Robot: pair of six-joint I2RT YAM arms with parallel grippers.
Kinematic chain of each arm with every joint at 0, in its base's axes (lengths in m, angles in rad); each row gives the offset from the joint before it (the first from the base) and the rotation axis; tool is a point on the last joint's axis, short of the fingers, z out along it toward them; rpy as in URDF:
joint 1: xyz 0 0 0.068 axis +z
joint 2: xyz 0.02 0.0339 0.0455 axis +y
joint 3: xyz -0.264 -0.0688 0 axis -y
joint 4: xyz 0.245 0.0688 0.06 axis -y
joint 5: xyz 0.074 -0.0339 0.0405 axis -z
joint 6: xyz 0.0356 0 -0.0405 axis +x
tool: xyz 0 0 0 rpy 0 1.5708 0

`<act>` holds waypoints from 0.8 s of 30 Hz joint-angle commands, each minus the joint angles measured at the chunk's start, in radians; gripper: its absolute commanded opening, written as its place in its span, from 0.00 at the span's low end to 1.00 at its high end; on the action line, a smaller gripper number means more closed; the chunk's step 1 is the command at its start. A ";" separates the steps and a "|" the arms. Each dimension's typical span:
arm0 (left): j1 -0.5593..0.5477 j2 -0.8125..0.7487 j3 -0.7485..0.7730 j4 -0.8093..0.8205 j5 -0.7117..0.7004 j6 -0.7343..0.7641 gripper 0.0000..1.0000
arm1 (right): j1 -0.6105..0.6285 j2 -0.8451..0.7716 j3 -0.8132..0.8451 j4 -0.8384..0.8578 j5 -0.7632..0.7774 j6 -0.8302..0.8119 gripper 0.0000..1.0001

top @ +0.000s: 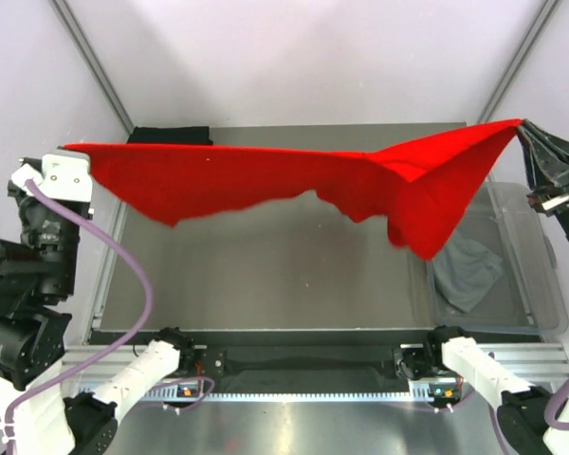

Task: Fold and stack the t-shirts
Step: Flatten the tshirt out

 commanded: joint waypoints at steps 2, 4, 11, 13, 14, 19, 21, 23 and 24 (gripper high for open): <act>0.007 0.024 0.046 0.024 -0.025 0.020 0.00 | -0.023 0.027 0.088 -0.033 0.009 0.006 0.00; 0.007 0.043 0.070 0.032 -0.021 0.028 0.00 | -0.025 0.044 0.111 -0.035 0.012 0.005 0.00; -0.036 0.093 0.011 0.111 -0.048 0.081 0.00 | -0.026 0.127 0.116 0.008 0.019 -0.037 0.00; -0.036 0.098 -0.086 0.162 -0.046 0.098 0.00 | -0.025 0.151 0.076 0.052 0.012 -0.047 0.00; -0.037 0.100 -0.123 0.180 -0.041 0.106 0.00 | -0.026 0.157 0.023 0.071 0.007 -0.055 0.00; -0.028 0.135 -0.406 0.272 -0.015 0.108 0.00 | -0.026 0.190 -0.200 0.233 -0.008 -0.074 0.00; 0.007 0.164 -0.504 0.329 0.015 0.108 0.00 | -0.026 0.216 -0.316 0.282 -0.010 -0.080 0.00; 0.083 0.234 -0.542 0.361 0.060 0.086 0.00 | -0.026 0.260 -0.361 0.297 -0.017 -0.092 0.00; 0.117 0.265 -0.562 0.374 0.127 0.072 0.00 | -0.025 0.316 -0.367 0.296 -0.022 -0.100 0.00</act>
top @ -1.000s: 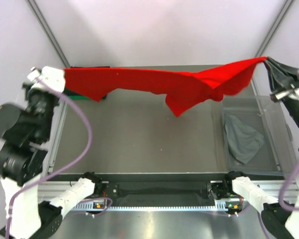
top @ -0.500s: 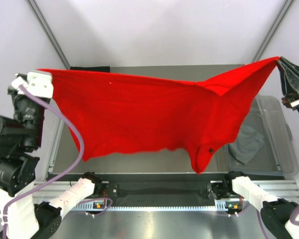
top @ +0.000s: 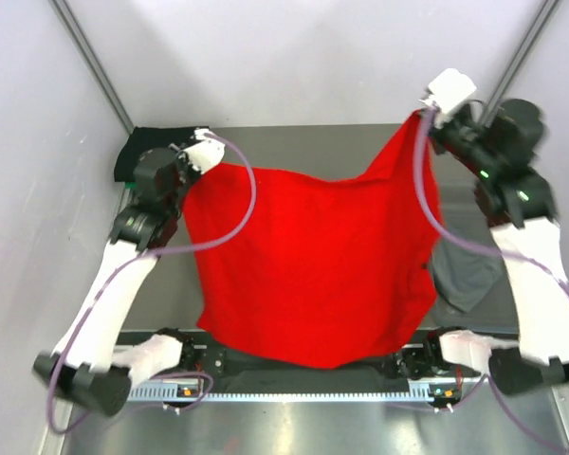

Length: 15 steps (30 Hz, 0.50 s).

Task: Fold and stack the t-shirts
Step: Flatten the tshirt out

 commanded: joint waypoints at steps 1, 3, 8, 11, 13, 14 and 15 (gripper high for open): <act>0.121 0.123 -0.056 0.155 0.131 -0.035 0.00 | -0.020 0.110 -0.035 0.120 -0.017 -0.037 0.00; 0.210 0.190 -0.067 0.217 0.211 -0.069 0.00 | -0.020 0.195 -0.054 0.149 -0.023 -0.054 0.00; 0.275 0.459 -0.030 0.346 0.276 -0.134 0.00 | -0.015 0.438 0.012 0.252 -0.012 -0.080 0.00; 0.275 0.631 0.042 0.423 0.299 -0.162 0.00 | -0.012 0.604 0.069 0.339 0.026 -0.103 0.00; 0.273 0.750 0.106 0.489 0.313 -0.170 0.00 | -0.006 0.723 0.103 0.390 0.068 -0.120 0.00; 0.273 0.789 0.131 0.504 0.325 -0.179 0.00 | -0.005 0.762 0.136 0.405 0.080 -0.128 0.00; 0.271 0.824 0.175 0.520 0.330 -0.182 0.00 | -0.005 0.827 0.153 0.419 0.100 -0.131 0.00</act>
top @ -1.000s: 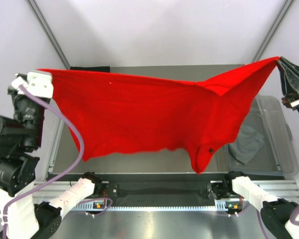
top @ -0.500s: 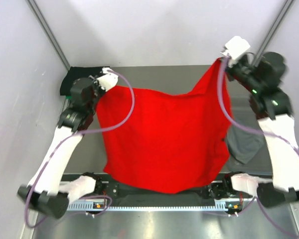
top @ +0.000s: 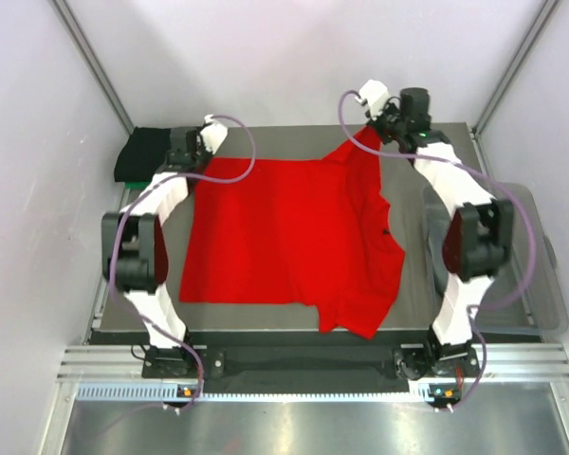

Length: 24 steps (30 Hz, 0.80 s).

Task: Fold and stack the t-shirts
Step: Flatten the tshirt out

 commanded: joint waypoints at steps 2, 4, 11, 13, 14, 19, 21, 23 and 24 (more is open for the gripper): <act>-0.008 0.154 0.139 0.220 0.071 -0.044 0.00 | -0.003 0.143 0.140 0.194 0.086 -0.049 0.00; -0.012 0.227 0.179 0.278 0.069 -0.052 0.00 | -0.004 0.217 0.190 0.217 0.129 -0.051 0.00; -0.063 0.411 0.325 0.428 0.050 -0.005 0.00 | -0.012 0.355 0.319 0.310 0.289 -0.052 0.00; -0.081 0.465 0.370 0.522 0.004 0.013 0.00 | -0.013 0.386 0.364 0.310 0.303 -0.070 0.00; -0.084 0.483 0.394 0.542 -0.015 0.022 0.00 | -0.013 0.395 0.379 0.306 0.304 -0.075 0.00; -0.094 0.571 0.577 0.498 -0.093 -0.007 0.00 | -0.013 0.417 0.405 0.312 0.318 -0.072 0.00; -0.094 0.576 0.583 0.497 -0.102 -0.001 0.00 | -0.012 0.421 0.404 0.307 0.330 -0.072 0.00; -0.094 0.571 0.560 0.496 -0.111 0.000 0.00 | -0.015 0.414 0.382 0.301 0.335 -0.068 0.00; -0.094 0.560 0.549 0.496 -0.108 -0.001 0.00 | -0.015 0.406 0.352 0.295 0.335 -0.065 0.00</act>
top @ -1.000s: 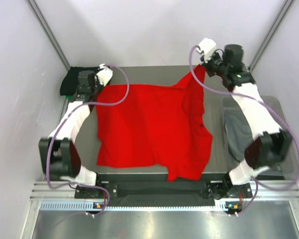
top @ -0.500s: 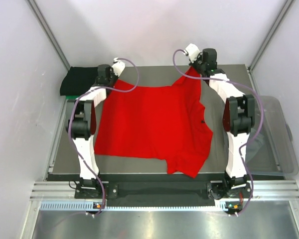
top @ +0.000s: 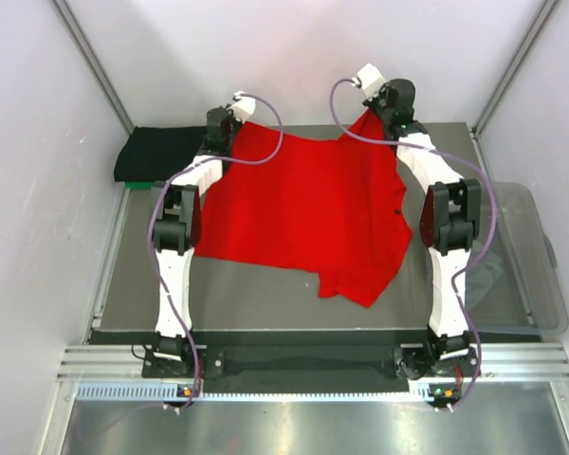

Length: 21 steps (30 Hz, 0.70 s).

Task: Fold and stack the t-shirts
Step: Flatten the tshirt out

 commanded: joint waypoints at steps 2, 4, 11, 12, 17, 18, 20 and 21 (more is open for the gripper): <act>0.012 -0.035 -0.007 0.062 -0.039 0.001 0.00 | -0.015 -0.031 -0.037 0.039 0.028 0.014 0.00; 0.015 -0.047 -0.038 0.061 -0.048 -0.005 0.00 | -0.017 -0.057 -0.099 0.036 0.028 0.028 0.00; 0.031 -0.084 -0.153 0.102 -0.034 -0.013 0.00 | -0.021 -0.194 -0.293 0.031 0.005 0.009 0.00; 0.031 -0.093 -0.160 0.102 -0.031 -0.015 0.00 | -0.021 -0.205 -0.330 0.031 0.002 0.008 0.00; 0.031 -0.132 -0.197 0.085 -0.026 -0.038 0.00 | -0.021 -0.291 -0.427 0.028 -0.003 0.009 0.00; 0.031 -0.139 -0.203 0.085 -0.025 -0.041 0.00 | -0.021 -0.304 -0.450 0.022 -0.007 0.012 0.00; 0.031 -0.167 -0.226 0.088 -0.019 -0.041 0.00 | -0.021 -0.341 -0.467 -0.003 -0.018 0.029 0.00; 0.032 -0.178 -0.236 0.090 -0.017 -0.041 0.00 | -0.021 -0.354 -0.477 -0.012 -0.021 0.046 0.00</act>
